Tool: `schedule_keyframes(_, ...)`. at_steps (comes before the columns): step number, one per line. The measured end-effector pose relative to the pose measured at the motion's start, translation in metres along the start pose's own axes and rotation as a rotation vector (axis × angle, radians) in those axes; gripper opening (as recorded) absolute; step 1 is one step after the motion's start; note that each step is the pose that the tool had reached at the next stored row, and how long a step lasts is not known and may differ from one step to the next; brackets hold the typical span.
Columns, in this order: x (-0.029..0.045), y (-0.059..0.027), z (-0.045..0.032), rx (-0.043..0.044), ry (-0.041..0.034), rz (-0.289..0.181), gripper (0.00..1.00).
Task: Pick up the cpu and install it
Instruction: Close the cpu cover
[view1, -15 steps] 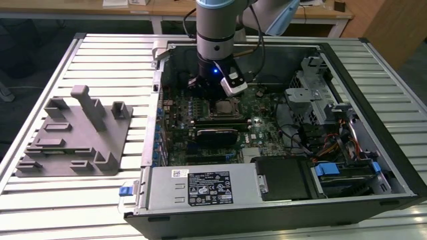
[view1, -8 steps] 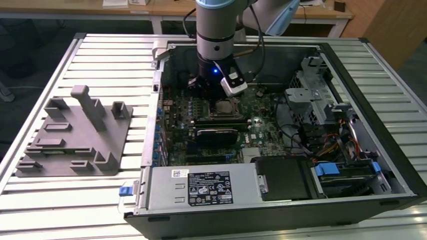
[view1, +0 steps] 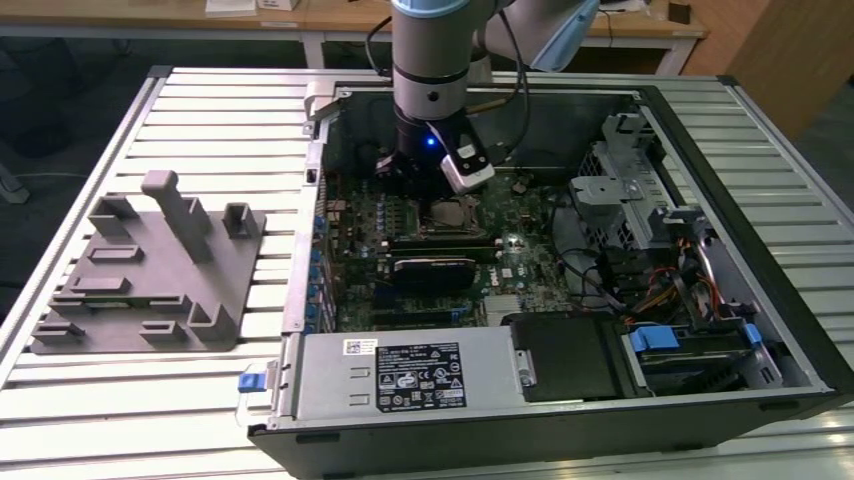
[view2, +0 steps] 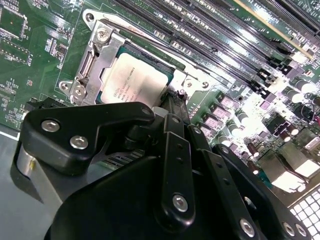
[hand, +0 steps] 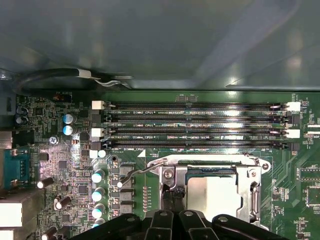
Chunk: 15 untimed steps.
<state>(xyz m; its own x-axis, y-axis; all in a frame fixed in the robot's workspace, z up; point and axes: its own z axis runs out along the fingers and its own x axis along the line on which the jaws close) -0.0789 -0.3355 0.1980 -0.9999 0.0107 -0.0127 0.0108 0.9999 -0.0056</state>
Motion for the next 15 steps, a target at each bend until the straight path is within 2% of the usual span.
schedule_keyframes(15,0.0027,-0.0001,-0.0017,0.0,0.0005,0.0,0.11)
